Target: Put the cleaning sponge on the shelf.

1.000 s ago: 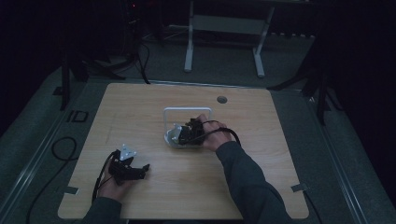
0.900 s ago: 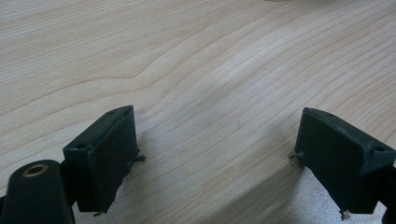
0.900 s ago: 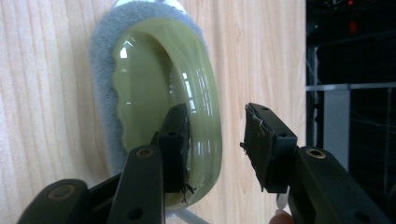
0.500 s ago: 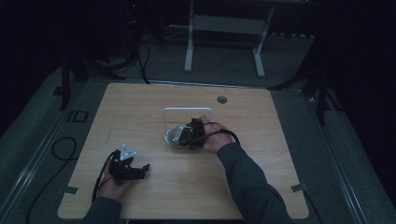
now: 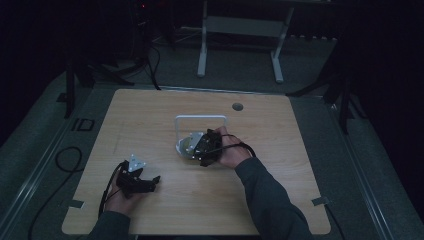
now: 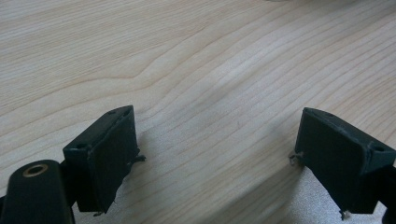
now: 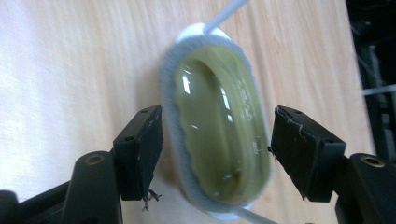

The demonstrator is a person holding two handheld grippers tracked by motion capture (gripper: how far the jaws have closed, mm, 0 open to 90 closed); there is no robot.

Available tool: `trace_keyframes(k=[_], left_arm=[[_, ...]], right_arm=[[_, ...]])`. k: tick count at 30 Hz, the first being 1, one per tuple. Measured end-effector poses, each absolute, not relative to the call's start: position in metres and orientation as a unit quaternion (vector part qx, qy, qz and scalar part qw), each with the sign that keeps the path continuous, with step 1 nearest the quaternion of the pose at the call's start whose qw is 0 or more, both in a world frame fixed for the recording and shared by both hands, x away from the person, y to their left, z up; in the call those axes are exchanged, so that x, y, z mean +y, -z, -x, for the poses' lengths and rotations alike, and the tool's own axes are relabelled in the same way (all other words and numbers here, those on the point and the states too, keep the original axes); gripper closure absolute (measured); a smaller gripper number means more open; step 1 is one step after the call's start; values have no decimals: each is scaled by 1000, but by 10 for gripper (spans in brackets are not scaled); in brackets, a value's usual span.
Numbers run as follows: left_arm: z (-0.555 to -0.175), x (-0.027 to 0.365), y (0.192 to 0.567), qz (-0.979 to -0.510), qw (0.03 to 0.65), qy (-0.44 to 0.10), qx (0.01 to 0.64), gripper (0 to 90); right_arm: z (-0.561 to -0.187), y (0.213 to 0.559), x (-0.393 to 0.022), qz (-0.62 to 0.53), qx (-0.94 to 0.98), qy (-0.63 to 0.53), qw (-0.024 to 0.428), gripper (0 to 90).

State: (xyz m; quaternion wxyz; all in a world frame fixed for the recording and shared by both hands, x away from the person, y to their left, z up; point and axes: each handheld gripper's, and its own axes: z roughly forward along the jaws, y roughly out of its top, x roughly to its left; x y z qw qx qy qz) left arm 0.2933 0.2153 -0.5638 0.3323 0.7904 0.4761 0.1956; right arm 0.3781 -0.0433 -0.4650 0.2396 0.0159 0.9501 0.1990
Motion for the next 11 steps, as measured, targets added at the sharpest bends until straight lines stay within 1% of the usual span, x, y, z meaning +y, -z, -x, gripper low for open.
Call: trace_keyframes(k=[11], left_arm=[[-293, 215, 564, -790, 332, -196, 476, 130]], right_arm=[[-355, 463, -50, -39, 951, -230, 201, 337]])
